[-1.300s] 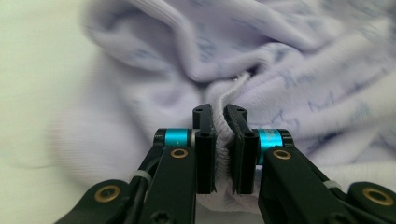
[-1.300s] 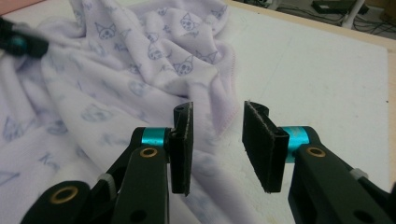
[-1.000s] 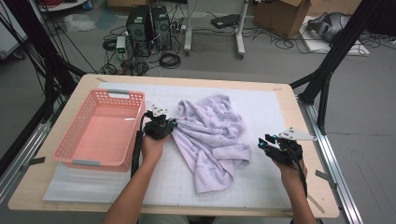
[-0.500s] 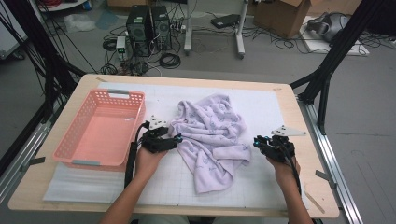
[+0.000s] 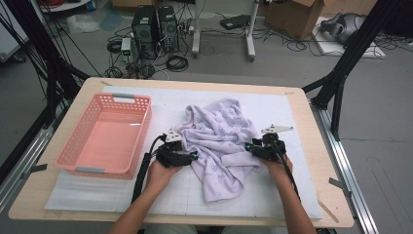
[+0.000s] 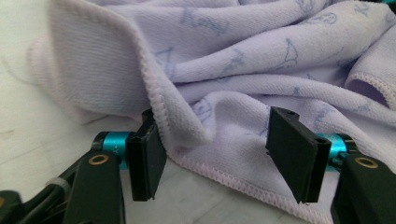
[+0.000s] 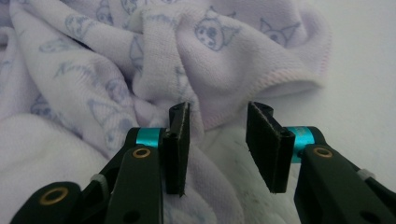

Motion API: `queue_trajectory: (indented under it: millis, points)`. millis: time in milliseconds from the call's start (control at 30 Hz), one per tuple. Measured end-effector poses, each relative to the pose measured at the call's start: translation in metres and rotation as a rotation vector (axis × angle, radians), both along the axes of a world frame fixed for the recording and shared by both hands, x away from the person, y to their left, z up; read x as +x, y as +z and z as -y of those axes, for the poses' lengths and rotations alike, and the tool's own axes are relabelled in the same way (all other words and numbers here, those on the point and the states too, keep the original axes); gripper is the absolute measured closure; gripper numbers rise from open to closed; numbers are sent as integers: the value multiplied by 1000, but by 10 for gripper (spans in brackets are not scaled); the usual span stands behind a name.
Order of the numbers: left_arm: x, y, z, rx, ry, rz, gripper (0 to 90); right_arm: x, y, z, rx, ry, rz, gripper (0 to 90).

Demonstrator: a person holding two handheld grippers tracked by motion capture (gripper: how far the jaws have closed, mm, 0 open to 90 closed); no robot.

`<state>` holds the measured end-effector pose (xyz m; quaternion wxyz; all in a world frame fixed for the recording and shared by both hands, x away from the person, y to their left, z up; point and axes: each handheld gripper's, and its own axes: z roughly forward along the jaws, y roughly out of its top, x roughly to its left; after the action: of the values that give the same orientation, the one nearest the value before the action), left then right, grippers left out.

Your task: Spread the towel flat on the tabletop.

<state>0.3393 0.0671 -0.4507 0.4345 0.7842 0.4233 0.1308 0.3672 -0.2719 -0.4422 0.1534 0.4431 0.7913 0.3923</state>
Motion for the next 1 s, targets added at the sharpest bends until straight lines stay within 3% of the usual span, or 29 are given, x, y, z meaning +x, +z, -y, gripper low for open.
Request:
queue_trajectory:
  millis: [33, 67, 100, 133, 167, 200, 233, 267, 300, 333, 400, 467, 500, 567, 600, 667, 800, 867, 1000]
  points:
    - [0, -1, 4, 15, -4, 6, 367, 3, -1, -4, -9, 8, 8, 587]
    - [-2, -1, 11, 79, -17, 36, 369, 5, -1, -7, -21, 8, 11, 590]
    - [-2, -1, 11, 79, -17, 36, 376, 7, -2, -9, -29, 6, 8, 606]
    - [-4, 0, 17, 134, -14, 67, 396, 9, -3, -11, -26, 8, 0, 640]
    - [-4, 0, 17, 134, -14, 67, 429, 12, -3, -13, -23, 12, -6, 686]
    - [-4, 0, 17, 121, -38, 75, 519, 15, -4, -14, -11, 22, -19, 761]
    - [-4, 0, 17, 121, -38, 75, 633, 15, -4, -14, -11, 22, -19, 761]
    - [-4, 1, 18, 103, -39, 74, 749, 20, -2, -17, -9, 37, -23, 850]
    - [-4, 1, 18, 103, -39, 74, 782, 22, -1, -18, -15, 38, -14, 860]
    - [-1, 1, 14, 71, -20, 59, 798, 23, 1, -17, -17, 33, -4, 865]
    - [1, 1, 11, 65, 1, 67, 808, 25, 3, -13, -17, -2, 21, 868]
    - [6, 3, 1, 33, 54, 81, 810, 25, 5, -10, -11, -27, 33, 869]
    - [11, 5, -7, 2, 105, 99, 811, 27, 7, -1, -17, -76, 67, 871]
    - [20, 7, -13, -3, 127, 81, 811, 30, 10, 8, -24, -127, 83, 870]
    - [20, 7, -13, -3, 127, 81, 811, 30, 10, 8, -24, -127, 83, 870]
    - [26, 10, -18, -28, 156, 88, 811, 37, 12, 17, -1, -182, 85, 870]
    - [37, 12, -22, -29, 176, 96, 811, 43, 14, 19, -18, -212, 97, 870]
    - [41, 13, -25, -24, 192, 109, 810, 46, 20, 22, -29, -288, 146, 871]
    - [41, 14, -30, -55, 186, 101, 784, 46, 25, 28, -4, -348, 168, 868]
